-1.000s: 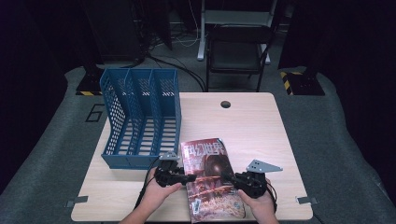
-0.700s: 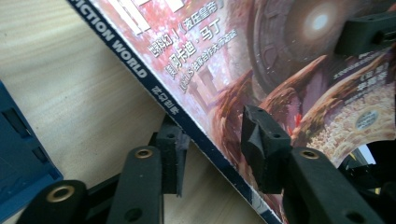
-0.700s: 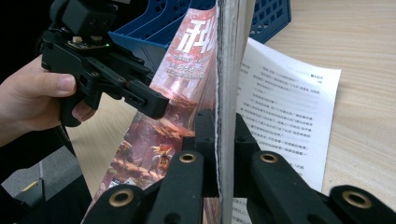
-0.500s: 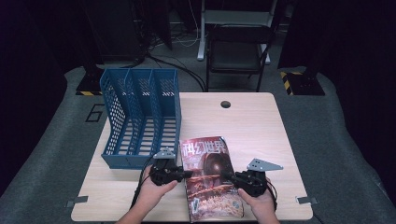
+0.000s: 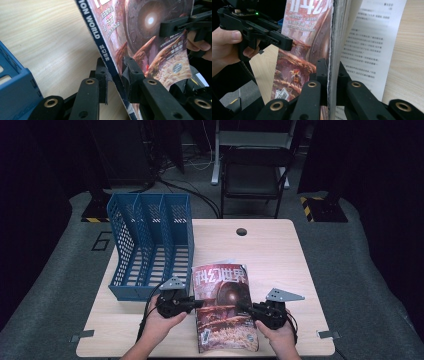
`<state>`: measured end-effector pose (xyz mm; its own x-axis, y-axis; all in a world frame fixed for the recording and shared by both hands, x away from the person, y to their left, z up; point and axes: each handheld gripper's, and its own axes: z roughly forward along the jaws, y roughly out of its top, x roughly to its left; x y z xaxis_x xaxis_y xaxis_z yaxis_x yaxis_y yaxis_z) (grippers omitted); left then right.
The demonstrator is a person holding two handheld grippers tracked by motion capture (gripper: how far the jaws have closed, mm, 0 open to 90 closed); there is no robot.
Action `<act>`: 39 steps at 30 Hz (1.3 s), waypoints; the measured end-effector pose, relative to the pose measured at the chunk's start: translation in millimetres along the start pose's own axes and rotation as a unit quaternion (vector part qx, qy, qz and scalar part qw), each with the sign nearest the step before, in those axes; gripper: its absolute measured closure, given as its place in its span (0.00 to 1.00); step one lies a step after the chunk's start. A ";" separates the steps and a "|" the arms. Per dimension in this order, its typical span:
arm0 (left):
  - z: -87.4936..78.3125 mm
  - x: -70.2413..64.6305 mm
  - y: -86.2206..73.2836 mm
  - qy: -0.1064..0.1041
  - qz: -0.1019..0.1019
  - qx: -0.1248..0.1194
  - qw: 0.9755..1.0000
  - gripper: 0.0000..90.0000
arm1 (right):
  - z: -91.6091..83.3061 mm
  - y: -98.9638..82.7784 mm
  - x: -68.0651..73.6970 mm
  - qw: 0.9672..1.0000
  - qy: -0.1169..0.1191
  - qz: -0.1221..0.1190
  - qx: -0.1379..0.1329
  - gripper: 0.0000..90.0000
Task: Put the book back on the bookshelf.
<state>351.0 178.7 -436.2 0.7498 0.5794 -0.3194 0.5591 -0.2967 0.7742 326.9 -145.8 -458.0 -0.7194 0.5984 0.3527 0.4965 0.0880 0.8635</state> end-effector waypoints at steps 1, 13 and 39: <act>-1.4 -0.9 1.0 0.002 0.004 -0.006 1.000 0.85 | -0.4 0.5 0.5 1.000 0.000 0.003 0.000 0.96; -16.9 -13.2 10.3 0.004 0.042 -0.021 0.999 0.91 | -1.8 6.4 1.8 1.000 -0.001 0.000 0.005 0.95; -29.1 -26.8 16.7 0.041 0.107 -0.037 0.993 0.93 | -1.9 21.1 17.4 0.993 -0.081 -0.080 0.003 0.96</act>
<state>330.0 180.3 -398.8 0.8150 0.5707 -0.1001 0.3608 -0.3647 0.8584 323.9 -135.1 -433.0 -0.7024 0.6963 0.1475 0.3848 0.1971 0.9017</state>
